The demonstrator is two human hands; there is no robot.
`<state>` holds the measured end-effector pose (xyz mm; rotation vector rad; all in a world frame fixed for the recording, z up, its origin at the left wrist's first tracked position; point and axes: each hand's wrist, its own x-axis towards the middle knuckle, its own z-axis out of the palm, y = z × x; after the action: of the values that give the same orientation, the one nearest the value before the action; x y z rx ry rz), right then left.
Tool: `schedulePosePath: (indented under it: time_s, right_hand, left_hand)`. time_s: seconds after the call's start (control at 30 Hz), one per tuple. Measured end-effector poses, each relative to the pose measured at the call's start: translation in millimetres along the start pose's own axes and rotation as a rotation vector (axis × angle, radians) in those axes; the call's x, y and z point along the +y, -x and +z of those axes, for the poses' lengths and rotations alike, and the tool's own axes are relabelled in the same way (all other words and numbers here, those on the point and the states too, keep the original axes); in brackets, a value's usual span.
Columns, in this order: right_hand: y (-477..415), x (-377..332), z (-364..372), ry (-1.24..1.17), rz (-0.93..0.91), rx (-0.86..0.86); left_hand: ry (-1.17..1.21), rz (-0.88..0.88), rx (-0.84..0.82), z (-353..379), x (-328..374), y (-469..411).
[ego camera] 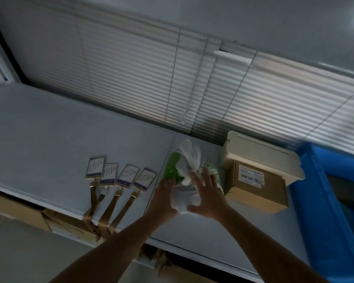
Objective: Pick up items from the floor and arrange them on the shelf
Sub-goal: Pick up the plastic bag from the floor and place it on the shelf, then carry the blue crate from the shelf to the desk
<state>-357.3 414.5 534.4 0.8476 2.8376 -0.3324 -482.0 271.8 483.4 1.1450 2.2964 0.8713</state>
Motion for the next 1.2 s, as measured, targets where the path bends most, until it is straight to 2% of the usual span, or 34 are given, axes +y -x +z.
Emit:
schedulePosePath:
  time_s: [0.13, 0.43, 0.67, 0.87, 0.93, 1.07, 1.13, 1.2]
  right_hand:
    - [2, 12, 20, 0.062, 0.032, 0.001]
    - [-56, 26, 16, 0.012, 0.077, 0.1]
    - [-87, 36, 3, 0.09, 0.114, 0.019]
    - [-81, 37, -6, -0.005, 0.107, -0.02]
    - [-68, 36, -13, -0.039, 0.089, 0.031]
    - [-11, 28, -35, -0.104, 0.083, 0.2]
    - [32, 30, -44, -0.179, 0.129, 0.326]
    - [81, 39, -52, -0.259, 0.23, 0.415]
  left_hand:
    - [-0.076, -0.012, 0.048, 8, -1, -7]
    - [-0.139, 0.03, 0.115, 5, 6, -66]
    - [-0.171, 0.027, -0.035, -7, 13, -106]
    - [-0.159, 0.028, -0.111, -17, 12, -105]
    - [-0.108, 0.039, -0.052, -23, 16, -95]
    - [0.038, 0.085, 0.205, -39, 46, -63]
    - [0.072, 0.114, 0.228, -40, 70, -49]
    - [0.122, 0.182, 0.146, -32, 97, -36]
